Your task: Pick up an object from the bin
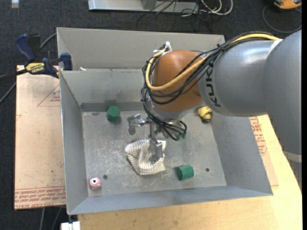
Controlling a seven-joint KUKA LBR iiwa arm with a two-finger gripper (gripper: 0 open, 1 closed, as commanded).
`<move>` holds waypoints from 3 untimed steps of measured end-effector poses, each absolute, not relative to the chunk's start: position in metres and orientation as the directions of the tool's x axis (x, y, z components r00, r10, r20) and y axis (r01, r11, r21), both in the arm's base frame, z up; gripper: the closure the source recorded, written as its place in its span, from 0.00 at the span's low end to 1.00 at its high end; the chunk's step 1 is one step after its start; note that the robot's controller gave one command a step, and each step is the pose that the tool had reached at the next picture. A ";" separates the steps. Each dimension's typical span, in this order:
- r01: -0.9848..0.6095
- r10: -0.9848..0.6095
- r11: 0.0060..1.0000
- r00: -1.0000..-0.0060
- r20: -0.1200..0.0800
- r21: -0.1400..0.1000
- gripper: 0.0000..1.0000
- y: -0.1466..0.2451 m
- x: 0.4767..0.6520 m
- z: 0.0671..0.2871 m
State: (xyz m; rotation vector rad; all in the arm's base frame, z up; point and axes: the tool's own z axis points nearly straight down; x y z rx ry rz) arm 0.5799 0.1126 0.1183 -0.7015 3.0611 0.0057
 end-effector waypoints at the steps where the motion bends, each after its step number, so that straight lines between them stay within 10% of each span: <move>1: -0.462 -0.462 0.887 -0.887 -0.006 0.002 0.00 0.093 0.588 0.070; 2: -0.443 -0.443 0.897 -0.897 -0.009 0.002 1.00 0.097 0.585 0.073; 3: -0.443 -0.443 0.897 -0.897 -0.009 0.002 1.00 0.097 0.585 0.073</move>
Offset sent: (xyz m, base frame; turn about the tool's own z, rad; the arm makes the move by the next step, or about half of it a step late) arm 0.0022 -0.0154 -0.0483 -0.0105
